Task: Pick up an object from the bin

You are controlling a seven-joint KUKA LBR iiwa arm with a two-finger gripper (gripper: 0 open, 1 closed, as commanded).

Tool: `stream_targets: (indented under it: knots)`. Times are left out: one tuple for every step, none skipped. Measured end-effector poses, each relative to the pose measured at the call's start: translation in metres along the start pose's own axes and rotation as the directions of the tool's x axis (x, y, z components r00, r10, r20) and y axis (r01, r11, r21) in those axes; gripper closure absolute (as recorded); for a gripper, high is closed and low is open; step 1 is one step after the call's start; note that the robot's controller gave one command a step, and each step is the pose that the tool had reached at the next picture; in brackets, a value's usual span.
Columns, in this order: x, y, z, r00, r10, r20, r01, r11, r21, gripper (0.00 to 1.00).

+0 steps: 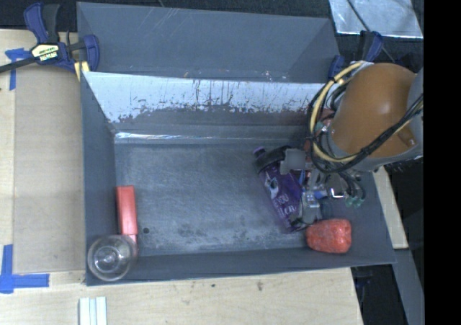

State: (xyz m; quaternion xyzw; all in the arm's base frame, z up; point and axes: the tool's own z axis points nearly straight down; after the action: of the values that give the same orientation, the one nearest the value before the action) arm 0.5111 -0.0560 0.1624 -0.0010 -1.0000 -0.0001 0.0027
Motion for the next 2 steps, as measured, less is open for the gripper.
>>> stream_targets:
  knots:
    - [-0.002, 0.000, -0.005, 1.000, -0.002, 0.008, 0.002, 1.000, 0.001, 0.00]
    - [-0.038, -0.022, 0.035, 0.992, -0.123, 0.015, 0.123, 0.992, 0.003, 0.00]
